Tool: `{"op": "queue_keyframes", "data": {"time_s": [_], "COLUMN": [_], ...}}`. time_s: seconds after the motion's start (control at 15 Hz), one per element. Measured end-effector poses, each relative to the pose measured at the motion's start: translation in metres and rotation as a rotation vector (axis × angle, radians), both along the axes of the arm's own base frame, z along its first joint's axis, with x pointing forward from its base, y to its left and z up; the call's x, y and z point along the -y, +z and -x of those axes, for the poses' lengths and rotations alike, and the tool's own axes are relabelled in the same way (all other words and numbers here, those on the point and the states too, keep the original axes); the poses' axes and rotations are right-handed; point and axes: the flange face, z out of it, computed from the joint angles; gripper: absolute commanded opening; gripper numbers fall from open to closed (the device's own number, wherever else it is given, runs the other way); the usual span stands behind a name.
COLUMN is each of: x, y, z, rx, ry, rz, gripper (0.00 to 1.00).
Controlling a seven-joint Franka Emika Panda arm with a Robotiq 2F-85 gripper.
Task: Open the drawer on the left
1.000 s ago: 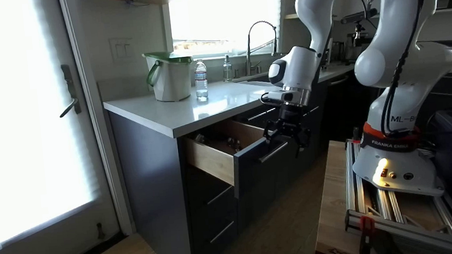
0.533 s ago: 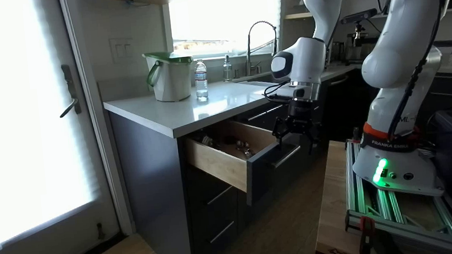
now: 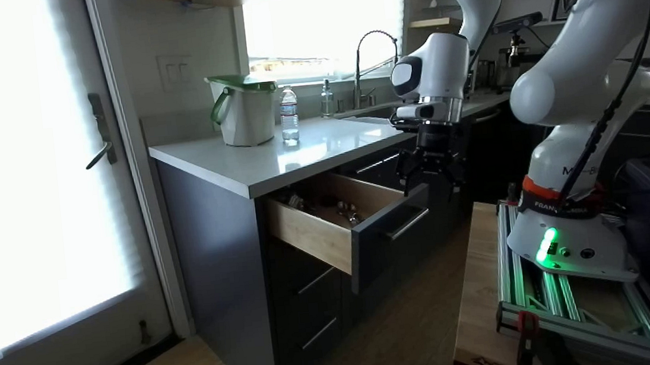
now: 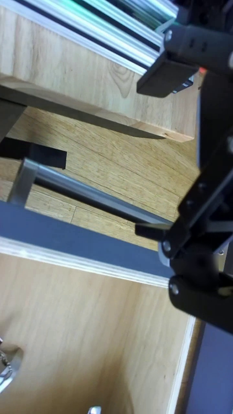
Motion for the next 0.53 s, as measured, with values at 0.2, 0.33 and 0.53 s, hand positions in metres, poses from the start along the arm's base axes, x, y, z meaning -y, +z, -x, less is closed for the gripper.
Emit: {"op": "queue_keyframes", "data": {"time_s": [0.2,0.33,0.53], "x": [0.013,0.019,0.026], "y": [0.027,0.046,0.064], "z": [-0.007,-0.018,-0.042], "rx": [-0.080,-0.120,-0.119], "ry": [-0.110,-0.177,-0.321], "rz": [-0.029,-0.051,-0.048], "gripper": [1.00,1.00,1.00]}}
